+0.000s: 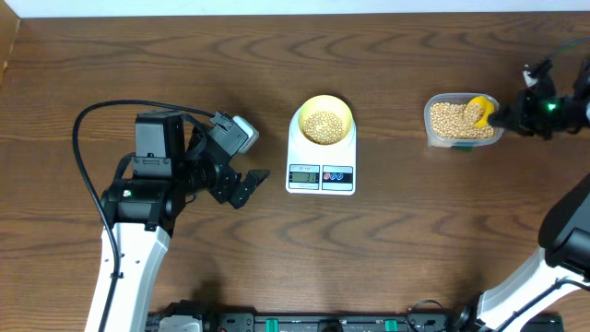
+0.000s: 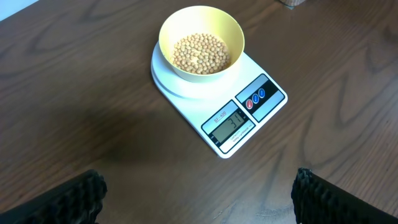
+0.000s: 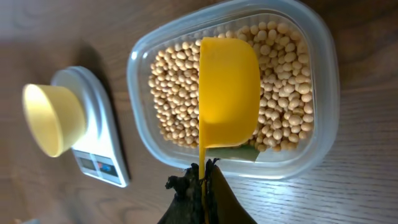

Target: Scoop item into bowl and weigh 50g on scale

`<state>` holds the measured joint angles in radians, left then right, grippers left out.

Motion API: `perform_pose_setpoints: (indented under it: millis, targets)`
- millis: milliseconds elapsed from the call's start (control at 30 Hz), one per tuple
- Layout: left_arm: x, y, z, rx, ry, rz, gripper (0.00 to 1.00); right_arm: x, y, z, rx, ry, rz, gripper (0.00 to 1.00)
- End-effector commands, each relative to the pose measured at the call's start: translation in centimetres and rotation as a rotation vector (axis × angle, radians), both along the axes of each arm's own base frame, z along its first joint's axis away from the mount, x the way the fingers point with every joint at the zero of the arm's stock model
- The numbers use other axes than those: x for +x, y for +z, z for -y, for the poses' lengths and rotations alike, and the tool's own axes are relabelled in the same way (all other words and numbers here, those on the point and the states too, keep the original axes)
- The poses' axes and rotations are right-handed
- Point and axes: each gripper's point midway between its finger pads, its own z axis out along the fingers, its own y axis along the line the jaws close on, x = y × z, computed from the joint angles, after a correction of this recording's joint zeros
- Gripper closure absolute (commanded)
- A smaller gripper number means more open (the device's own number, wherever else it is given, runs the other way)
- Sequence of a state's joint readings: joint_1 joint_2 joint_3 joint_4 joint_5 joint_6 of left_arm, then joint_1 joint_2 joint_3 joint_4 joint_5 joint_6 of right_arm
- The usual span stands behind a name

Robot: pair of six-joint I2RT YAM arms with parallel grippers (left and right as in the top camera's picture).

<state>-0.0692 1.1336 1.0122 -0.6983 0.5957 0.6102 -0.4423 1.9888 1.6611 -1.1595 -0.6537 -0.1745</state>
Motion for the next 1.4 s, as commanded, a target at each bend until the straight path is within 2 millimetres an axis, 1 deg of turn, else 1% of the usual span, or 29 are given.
perform_pose_setpoints:
  millis: [0, 333, 467, 600, 633, 767, 900, 1133, 1300, 1367]
  targets:
    - [0.3, 0.5, -0.1, 0.006, -0.001, 0.016, 0.02, 0.3, 1.3, -0.3, 0.088, 0.008, 0.057, 0.99]
    - [0.3, 0.5, -0.1, 0.006, -0.001, 0.016, 0.02, 0.4, 2.8, -2.0, 0.195, 0.043, 0.108, 0.99]
    - [0.3, 0.5, -0.1, 0.006, -0.001, 0.016, 0.02, 0.7, 3.5, -3.2, 0.243, 0.062, 0.13, 0.99]
    - [0.3, 0.5, -0.1, 0.006, -0.001, 0.016, 0.02, 1.0, 4.1, -4.9, 0.286, 0.095, 0.149, 0.99]
    - [0.3, 0.5, -0.1, 0.006, -0.001, 0.016, 0.02, 1.1, 4.3, -5.8, 0.299, 0.114, 0.153, 0.99]
    - [0.3, 0.5, -0.1, 0.006, -0.001, 0.016, 0.02, 1.3, 4.8, -8.1, 0.331, 0.164, 0.159, 0.99]
    - [0.3, 0.5, -0.1, 0.006, -0.001, 0.016, 0.03, 1.2, 4.8, -10.5, 0.34, 0.218, 0.15, 0.99]
    - [0.3, 0.5, -0.1, 0.006, -0.001, 0.016, 0.02, 1.6, 5.4, -15.4, 0.377, 0.306, 0.16, 0.99]
    - [0.3, 0.5, -0.1, 0.006, -0.001, 0.016, 0.03, 1.8, 5.5, -18.1, 0.371, 0.367, 0.175, 0.99]
    - [0.3, 0.5, -0.1, 0.006, -0.001, 0.016, 0.03, 1.9, 5.1, -19.2, 0.339, 0.389, 0.174, 0.99]
